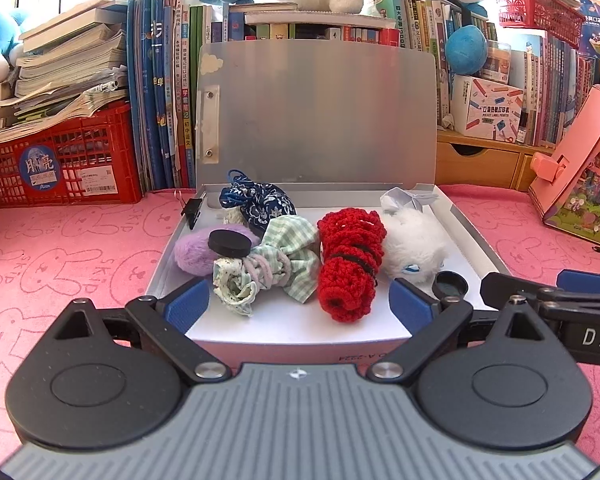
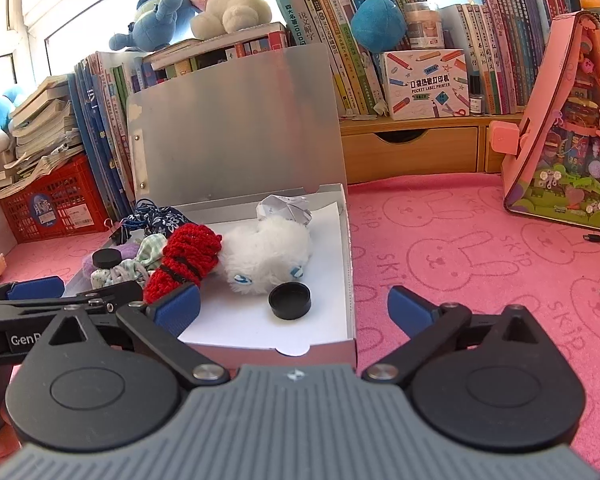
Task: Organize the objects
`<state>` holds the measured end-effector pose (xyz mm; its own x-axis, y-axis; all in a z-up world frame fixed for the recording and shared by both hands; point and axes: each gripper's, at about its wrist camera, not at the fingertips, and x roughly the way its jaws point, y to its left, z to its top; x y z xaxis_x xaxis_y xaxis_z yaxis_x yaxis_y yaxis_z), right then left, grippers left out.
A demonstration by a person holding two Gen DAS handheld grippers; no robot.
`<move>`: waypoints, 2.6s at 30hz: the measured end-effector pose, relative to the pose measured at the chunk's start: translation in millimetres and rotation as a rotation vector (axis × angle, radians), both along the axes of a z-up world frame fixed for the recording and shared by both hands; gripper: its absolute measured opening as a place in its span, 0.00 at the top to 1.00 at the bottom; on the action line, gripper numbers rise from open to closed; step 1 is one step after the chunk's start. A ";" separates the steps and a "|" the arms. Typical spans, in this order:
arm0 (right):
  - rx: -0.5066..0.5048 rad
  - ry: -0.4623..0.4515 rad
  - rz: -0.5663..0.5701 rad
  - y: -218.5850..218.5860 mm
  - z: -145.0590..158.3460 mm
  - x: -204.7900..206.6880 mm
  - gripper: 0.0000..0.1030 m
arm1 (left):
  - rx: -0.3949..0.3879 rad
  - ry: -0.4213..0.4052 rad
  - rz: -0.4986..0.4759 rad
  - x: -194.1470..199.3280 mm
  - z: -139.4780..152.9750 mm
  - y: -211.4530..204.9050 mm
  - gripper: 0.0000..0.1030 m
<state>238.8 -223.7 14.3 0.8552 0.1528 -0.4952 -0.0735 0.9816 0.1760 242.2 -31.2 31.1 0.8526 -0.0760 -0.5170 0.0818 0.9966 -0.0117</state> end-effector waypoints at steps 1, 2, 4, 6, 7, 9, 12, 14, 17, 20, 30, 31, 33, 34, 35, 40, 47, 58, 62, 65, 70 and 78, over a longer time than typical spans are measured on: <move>-0.006 -0.001 0.002 1.2 0.5 -4.1 0.00 | 0.002 0.001 0.000 -4.8 0.8 1.2 0.04; -0.017 -0.002 0.004 2.9 1.2 -9.5 0.00 | 0.003 0.002 0.000 -11.8 1.6 2.9 0.04; -0.035 -0.009 0.010 6.4 2.2 -18.4 0.00 | -0.001 0.004 0.001 -23.0 2.9 6.9 0.04; -0.047 -0.015 0.018 10.1 3.3 -30.1 0.00 | -0.006 0.009 0.000 -36.5 3.1 11.8 0.04; -0.050 -0.016 0.024 11.5 3.7 -35.1 0.00 | -0.006 0.009 -0.001 -41.5 3.1 13.7 0.04; -0.050 -0.016 0.031 14.2 3.6 -44.6 0.00 | 0.007 0.009 0.000 -55.1 1.7 18.3 0.04; -0.058 -0.016 0.033 18.7 1.5 -59.3 0.00 | 0.029 0.018 0.015 -73.4 -2.6 25.2 0.04; -0.054 -0.009 0.033 20.8 -1.8 -67.8 0.00 | 0.042 0.032 0.029 -84.6 -7.8 29.4 0.04; -0.049 0.012 0.039 23.1 -9.3 -79.3 0.00 | 0.054 0.055 0.036 -99.7 -17.8 34.0 0.04; -0.064 0.024 0.042 26.7 -15.7 -89.2 0.00 | 0.057 0.077 0.043 -111.0 -27.0 39.3 0.04; -0.105 0.085 0.040 35.2 -38.4 -110.4 0.00 | 0.034 0.125 0.068 -131.0 -45.5 50.0 0.04; -0.106 0.078 0.036 35.3 -37.7 -111.4 0.00 | 0.033 0.129 0.071 -131.1 -47.4 50.7 0.03; -0.122 0.075 0.020 36.6 -37.9 -111.8 0.00 | 0.029 0.121 0.076 -131.7 -48.3 51.3 0.03; -0.129 0.084 0.017 37.6 -39.1 -111.1 0.00 | 0.029 0.121 0.076 -131.3 -48.2 51.1 0.03; -0.133 0.097 0.021 38.6 -40.4 -110.1 0.00 | 0.029 0.121 0.077 -130.9 -48.2 50.5 0.03; -0.171 0.124 0.037 45.8 -44.6 -109.5 0.00 | 0.024 0.114 0.088 -130.0 -50.2 51.8 0.00; -0.177 0.126 0.036 47.0 -45.4 -110.4 0.00 | 0.021 0.115 0.088 -129.4 -50.4 52.0 0.00; -0.176 0.122 0.030 47.1 -45.7 -112.0 0.00 | 0.020 0.114 0.089 -128.9 -50.9 52.0 0.00; -0.176 0.122 0.030 47.0 -45.6 -112.1 0.00 | 0.020 0.114 0.091 -128.4 -51.0 52.1 0.00; -0.176 0.122 0.030 47.1 -45.5 -112.2 0.00 | 0.019 0.114 0.091 -128.4 -50.9 52.1 0.00; -0.176 0.122 0.030 47.0 -45.5 -112.2 0.00 | 0.020 0.114 0.091 -128.3 -50.9 52.1 0.00; -0.176 0.122 0.030 47.0 -45.5 -112.4 0.00 | 0.020 0.115 0.090 -128.2 -50.9 52.2 0.00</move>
